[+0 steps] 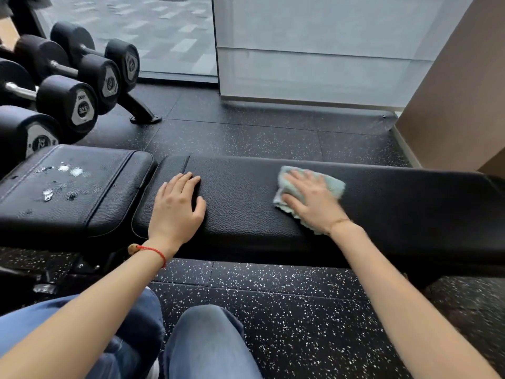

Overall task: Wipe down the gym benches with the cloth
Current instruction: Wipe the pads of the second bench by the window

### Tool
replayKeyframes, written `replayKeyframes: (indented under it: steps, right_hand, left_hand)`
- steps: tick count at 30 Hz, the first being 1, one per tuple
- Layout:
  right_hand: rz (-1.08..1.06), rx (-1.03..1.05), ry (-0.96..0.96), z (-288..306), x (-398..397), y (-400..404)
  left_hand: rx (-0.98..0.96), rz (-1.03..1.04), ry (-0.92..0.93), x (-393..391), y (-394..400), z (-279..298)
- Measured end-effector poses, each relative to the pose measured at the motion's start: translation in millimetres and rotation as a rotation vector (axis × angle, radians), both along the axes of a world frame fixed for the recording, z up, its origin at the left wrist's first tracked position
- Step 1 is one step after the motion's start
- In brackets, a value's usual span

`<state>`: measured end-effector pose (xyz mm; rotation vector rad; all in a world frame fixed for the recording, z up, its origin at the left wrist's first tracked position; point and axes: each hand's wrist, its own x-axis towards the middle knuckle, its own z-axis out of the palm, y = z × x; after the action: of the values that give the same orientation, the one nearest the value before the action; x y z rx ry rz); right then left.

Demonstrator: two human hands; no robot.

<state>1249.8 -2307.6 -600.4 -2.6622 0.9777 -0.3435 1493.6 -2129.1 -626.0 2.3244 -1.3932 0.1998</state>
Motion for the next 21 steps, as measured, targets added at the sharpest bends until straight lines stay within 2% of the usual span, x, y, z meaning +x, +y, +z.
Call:
replayKeyframes:
  steps: [3,7,11,14,16,18,21]
  right_hand:
    - [0.173,0.006,0.009,-2,43,41]
    - [0.203,0.013,-0.085,-3,-12,59]
    - [-0.105,0.024,-0.126,-2,-75,-7]
    - [-0.381,0.019,-0.005,2,-60,-72]
    - [-0.421,-0.015,0.06,4,-25,-83]
    - [-0.307,-0.038,0.077,8,12,-63]
    - [0.069,-0.022,0.021,8,35,3]
  left_hand:
    - [0.007,-0.013,0.004,2,2,-1]
    - [0.018,-0.031,0.008,4,4,-1]
    - [0.027,-0.021,0.004,3,4,-1]
    - [0.039,-0.023,-0.004,1,2,-1]
    - [0.045,-0.021,-0.005,1,2,-2]
    - [0.047,-0.025,-0.007,1,2,-3]
    - [0.031,-0.016,-0.002,2,1,-3]
